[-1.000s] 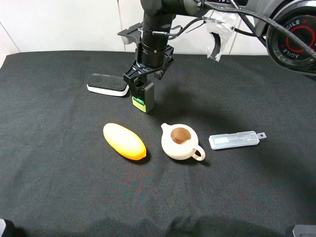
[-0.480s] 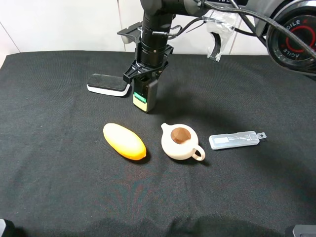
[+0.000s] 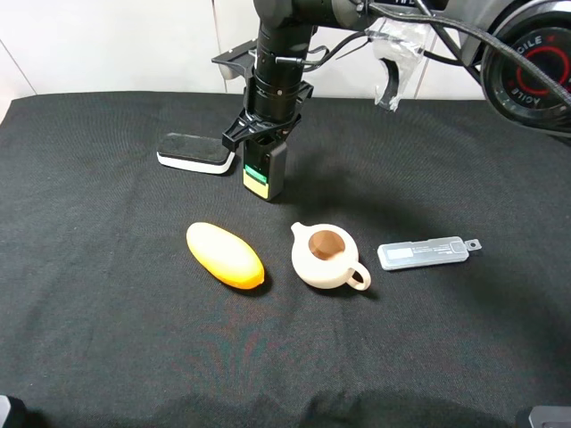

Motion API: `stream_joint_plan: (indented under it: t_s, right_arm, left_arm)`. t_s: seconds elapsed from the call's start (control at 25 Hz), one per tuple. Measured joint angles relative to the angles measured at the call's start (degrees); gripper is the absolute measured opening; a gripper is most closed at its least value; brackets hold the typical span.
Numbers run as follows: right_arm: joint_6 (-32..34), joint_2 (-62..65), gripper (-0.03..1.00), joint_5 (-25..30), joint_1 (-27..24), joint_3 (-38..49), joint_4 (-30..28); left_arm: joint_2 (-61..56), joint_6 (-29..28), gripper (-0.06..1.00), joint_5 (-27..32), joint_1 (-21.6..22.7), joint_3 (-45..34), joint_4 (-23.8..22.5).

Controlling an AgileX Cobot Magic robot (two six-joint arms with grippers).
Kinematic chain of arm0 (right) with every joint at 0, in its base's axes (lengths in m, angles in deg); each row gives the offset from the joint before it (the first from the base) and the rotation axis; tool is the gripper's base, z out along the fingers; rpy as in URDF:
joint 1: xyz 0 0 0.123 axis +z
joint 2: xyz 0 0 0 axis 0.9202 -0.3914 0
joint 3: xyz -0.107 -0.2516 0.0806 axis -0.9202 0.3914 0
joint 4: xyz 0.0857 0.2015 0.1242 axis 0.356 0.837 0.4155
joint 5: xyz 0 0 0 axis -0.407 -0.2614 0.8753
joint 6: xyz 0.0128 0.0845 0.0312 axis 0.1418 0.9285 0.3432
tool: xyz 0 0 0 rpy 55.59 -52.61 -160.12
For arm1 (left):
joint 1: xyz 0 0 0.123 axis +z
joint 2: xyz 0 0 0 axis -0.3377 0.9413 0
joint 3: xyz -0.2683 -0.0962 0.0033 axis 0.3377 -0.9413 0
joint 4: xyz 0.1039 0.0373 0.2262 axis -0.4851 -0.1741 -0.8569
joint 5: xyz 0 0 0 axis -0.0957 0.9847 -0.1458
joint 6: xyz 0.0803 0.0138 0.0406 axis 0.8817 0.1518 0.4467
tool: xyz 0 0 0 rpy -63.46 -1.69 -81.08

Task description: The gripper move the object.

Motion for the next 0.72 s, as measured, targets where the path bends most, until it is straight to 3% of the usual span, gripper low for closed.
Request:
stream_joint_plan:
  t_s: [0.4, 0.72]
  right_arm:
    - [0.0, 0.0, 0.3, 1.2, 0.0, -0.1, -0.1]
    - [0.0, 0.1, 0.3, 4.6, 0.0, -5.0, -2.8]
  left_arm:
    - [0.0, 0.0, 0.68, 0.0, 0.0, 0.0, 0.0]
    - [0.0, 0.0, 0.68, 0.0, 0.0, 0.0, 0.0]
